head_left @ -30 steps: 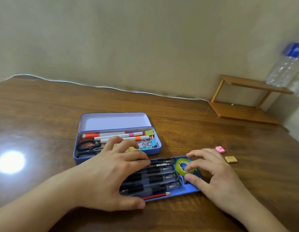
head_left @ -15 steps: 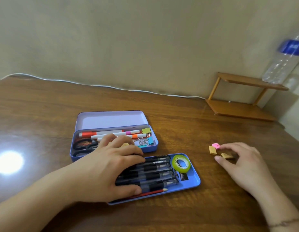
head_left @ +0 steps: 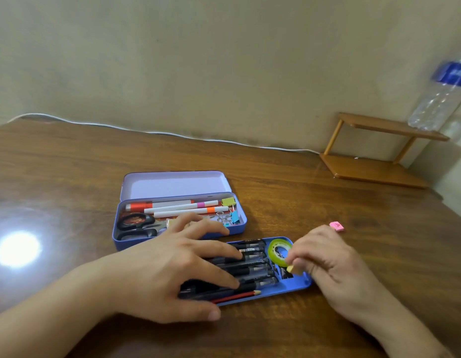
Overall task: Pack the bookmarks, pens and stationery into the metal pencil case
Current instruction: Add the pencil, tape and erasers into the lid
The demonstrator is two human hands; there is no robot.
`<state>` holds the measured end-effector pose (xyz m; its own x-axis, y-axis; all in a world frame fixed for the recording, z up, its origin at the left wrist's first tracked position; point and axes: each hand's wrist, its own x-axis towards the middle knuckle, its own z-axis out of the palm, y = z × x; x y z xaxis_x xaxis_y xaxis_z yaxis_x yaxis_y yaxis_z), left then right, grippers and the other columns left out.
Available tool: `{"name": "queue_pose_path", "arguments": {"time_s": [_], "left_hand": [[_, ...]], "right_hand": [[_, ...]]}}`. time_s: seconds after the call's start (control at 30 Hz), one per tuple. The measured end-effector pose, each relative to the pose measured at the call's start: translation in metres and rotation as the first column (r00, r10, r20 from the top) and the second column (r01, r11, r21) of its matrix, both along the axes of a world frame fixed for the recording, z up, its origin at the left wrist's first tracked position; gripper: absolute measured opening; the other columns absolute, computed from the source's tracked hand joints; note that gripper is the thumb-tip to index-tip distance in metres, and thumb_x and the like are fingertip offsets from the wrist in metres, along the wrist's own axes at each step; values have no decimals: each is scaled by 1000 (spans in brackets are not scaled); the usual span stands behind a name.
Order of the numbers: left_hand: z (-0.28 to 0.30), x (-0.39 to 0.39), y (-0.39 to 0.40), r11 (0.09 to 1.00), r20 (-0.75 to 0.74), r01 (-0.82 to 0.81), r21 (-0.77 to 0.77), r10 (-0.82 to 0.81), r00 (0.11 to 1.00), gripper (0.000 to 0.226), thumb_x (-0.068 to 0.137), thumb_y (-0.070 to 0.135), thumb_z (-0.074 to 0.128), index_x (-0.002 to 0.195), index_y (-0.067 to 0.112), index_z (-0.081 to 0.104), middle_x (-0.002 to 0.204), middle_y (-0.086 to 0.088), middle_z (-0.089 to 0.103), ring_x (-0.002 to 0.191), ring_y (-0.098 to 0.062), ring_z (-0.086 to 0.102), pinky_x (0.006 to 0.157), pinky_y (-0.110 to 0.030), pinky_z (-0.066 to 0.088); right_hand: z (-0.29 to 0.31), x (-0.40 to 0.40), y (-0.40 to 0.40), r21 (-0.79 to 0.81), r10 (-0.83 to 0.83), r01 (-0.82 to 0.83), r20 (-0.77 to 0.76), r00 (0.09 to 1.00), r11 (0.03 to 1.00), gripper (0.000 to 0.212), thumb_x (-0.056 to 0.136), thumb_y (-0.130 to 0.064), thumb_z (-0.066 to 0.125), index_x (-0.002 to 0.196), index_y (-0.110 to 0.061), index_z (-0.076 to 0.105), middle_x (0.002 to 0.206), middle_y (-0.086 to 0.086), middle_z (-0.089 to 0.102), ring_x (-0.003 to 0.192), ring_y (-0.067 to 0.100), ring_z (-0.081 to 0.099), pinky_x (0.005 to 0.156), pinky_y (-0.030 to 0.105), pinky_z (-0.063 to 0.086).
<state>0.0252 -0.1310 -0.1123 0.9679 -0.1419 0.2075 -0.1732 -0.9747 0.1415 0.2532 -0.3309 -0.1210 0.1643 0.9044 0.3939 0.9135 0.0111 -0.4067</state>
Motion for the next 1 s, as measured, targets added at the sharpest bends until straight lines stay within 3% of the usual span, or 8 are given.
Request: {"name": "queue_pose_path", "arguments": {"time_s": [0.1, 0.2, 0.3, 0.5, 0.7, 0.8, 0.93, 1.0], "left_hand": [[0, 0, 1, 1000, 9, -8, -12, 8, 1000, 45, 89, 69, 49, 127, 48, 58, 144, 20, 47, 142, -13, 29, 112, -45, 18], [2, -1, 1, 999, 3, 4, -41, -4, 1000, 45, 89, 68, 50, 129, 48, 57, 144, 20, 46, 141, -12, 28, 111, -46, 22], [3, -1, -1, 997, -13, 31, -76, -32, 999, 41, 89, 67, 52, 126, 48, 60, 144, 22, 45, 142, -10, 28, 112, -47, 21], [2, 0, -2, 997, 18, 37, -64, -36, 999, 38, 89, 65, 54, 119, 45, 66, 139, 20, 50, 138, -11, 34, 110, -45, 25], [3, 0, -2, 997, 12, 40, -68, -39, 999, 39, 89, 65, 54, 120, 45, 65, 139, 20, 50, 138, -11, 34, 110, -43, 23], [3, 0, -2, 997, 12, 42, -65, -41, 999, 40, 89, 65, 55, 121, 45, 65, 139, 19, 49, 138, -12, 34, 110, -43, 25], [3, 0, -1, 996, 19, 41, -81, -40, 999, 40, 89, 65, 55, 122, 44, 65, 140, 18, 50, 137, -11, 35, 109, -44, 26], [3, -1, -1, 996, 22, 37, -80, -35, 999, 40, 89, 65, 55, 122, 44, 65, 140, 18, 50, 137, -11, 35, 109, -44, 28]], "right_hand": [[-5, -5, 5, -59, 14, -13, 22, 1000, 998, 19, 88, -37, 53, 90, -35, 71, 90, -24, 58, 97, 8, 51, 79, 21, 43], [-3, -2, 6, -7, -57, 58, 65, 996, 998, 22, 86, -44, 55, 95, -34, 71, 88, -23, 58, 93, 5, 52, 76, 21, 43], [5, 5, -3, 35, -108, 108, -7, 994, 994, 12, 81, -44, 61, 80, -34, 67, 81, -17, 61, 84, 11, 58, 79, 25, 43], [4, 2, -9, -152, -126, 129, 25, 992, 980, 22, 70, -58, 59, 66, -38, 68, 89, -19, 60, 89, 8, 55, 68, 28, 49], [4, -4, -1, -168, -194, 190, -11, 981, 967, 21, 70, -56, 65, 68, -35, 71, 78, -17, 61, 88, 4, 54, 69, 28, 50], [6, -3, -2, -145, -187, 179, -47, 981, 973, 10, 73, -42, 76, 67, -37, 69, 79, -15, 63, 85, 8, 57, 67, 27, 49], [8, 30, -5, 92, -379, 389, -105, 919, 917, 15, 80, -23, 75, 89, -35, 72, 83, -12, 62, 80, 12, 55, 71, 25, 45], [5, 47, -5, -26, -528, 528, 22, 849, 849, 28, 86, -29, 68, 113, -32, 70, 98, -14, 55, 93, 10, 45, 79, 28, 40]]}}
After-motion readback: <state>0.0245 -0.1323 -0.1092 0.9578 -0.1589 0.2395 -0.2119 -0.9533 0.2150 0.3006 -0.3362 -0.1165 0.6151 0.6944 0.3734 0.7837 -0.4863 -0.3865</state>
